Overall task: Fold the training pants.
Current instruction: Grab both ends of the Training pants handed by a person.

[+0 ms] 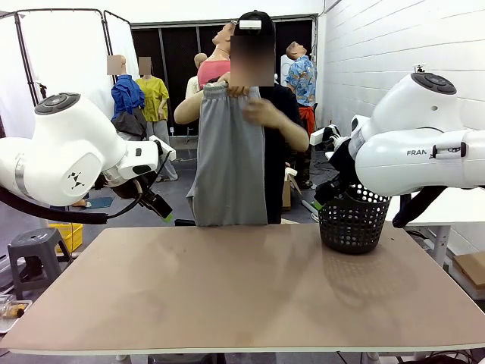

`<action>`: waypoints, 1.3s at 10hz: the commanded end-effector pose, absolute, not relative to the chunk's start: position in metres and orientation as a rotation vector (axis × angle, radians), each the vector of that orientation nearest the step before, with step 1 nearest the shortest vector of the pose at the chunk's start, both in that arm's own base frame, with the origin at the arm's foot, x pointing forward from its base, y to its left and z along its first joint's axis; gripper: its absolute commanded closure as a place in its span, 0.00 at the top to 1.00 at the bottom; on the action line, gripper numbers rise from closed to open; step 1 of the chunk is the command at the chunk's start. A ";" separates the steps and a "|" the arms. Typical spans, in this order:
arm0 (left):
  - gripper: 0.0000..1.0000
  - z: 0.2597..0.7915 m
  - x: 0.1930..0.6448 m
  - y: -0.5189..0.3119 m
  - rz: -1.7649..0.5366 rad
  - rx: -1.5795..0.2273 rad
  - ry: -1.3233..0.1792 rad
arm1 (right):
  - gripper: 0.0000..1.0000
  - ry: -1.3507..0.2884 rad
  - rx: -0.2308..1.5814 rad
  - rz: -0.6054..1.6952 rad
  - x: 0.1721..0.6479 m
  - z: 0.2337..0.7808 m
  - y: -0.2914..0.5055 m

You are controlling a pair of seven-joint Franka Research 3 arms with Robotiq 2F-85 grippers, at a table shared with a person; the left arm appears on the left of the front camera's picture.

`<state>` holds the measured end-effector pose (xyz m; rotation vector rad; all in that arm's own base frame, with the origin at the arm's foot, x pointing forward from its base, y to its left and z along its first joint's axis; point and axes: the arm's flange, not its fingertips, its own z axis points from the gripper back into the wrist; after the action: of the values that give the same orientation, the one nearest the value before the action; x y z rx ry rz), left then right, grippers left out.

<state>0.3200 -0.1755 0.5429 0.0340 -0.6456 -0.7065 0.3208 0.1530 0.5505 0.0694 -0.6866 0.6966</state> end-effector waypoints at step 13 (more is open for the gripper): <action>1.00 0.542 0.320 -0.175 -0.714 0.032 -0.644 | 1.00 -0.682 0.067 0.699 0.322 0.549 0.153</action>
<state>0.3200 -0.1755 0.5429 0.0340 -0.6456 -0.7065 0.3208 0.1530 0.5505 0.0694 -0.6866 0.6966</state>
